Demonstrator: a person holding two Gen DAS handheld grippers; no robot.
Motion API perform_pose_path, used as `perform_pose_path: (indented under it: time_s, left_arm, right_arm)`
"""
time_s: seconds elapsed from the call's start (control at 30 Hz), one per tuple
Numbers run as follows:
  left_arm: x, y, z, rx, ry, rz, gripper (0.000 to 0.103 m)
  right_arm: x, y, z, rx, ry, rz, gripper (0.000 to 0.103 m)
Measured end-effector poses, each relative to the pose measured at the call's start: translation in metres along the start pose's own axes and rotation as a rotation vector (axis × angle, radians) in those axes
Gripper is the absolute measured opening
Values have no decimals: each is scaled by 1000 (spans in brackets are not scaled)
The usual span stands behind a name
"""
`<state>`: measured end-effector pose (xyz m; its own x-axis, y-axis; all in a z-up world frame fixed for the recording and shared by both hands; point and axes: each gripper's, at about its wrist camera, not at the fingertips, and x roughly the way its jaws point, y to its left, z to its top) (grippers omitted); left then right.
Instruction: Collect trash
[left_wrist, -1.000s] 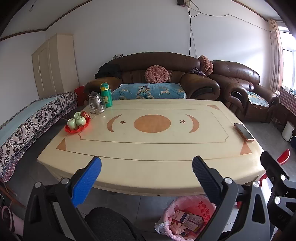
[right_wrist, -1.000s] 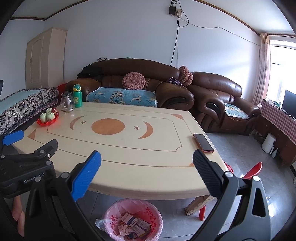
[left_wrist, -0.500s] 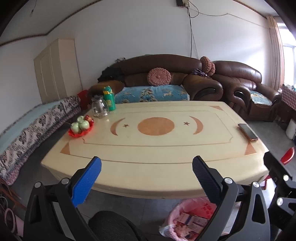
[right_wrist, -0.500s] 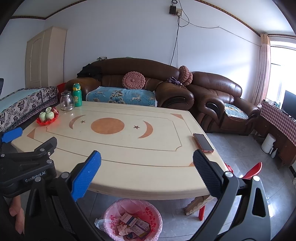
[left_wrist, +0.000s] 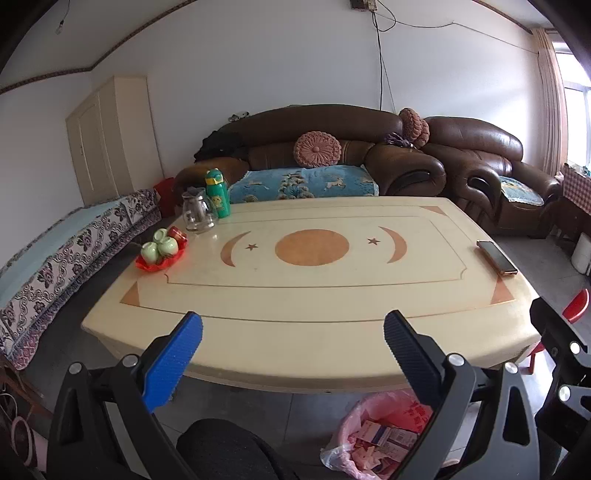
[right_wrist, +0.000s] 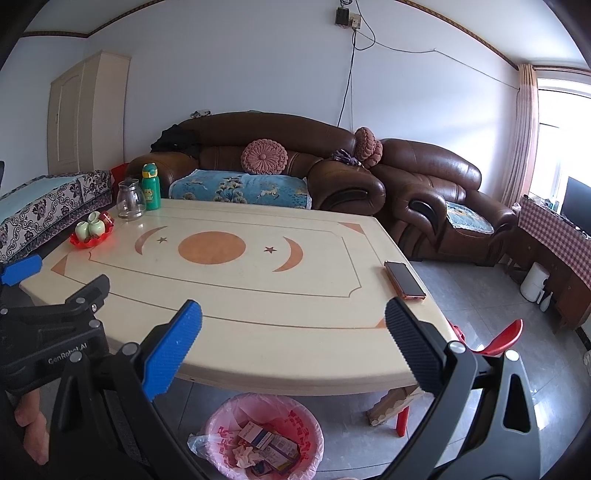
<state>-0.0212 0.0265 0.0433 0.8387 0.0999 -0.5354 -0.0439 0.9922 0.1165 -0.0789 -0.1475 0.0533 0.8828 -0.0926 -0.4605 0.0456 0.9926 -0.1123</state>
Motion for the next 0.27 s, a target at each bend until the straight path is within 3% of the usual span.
perform_pose_path:
  time_s: [0.27]
  left_arm:
    - [-2,-2,0,-6,15,-15,96]
  right_arm:
    - [3,-1,1,2,4,-2,97]
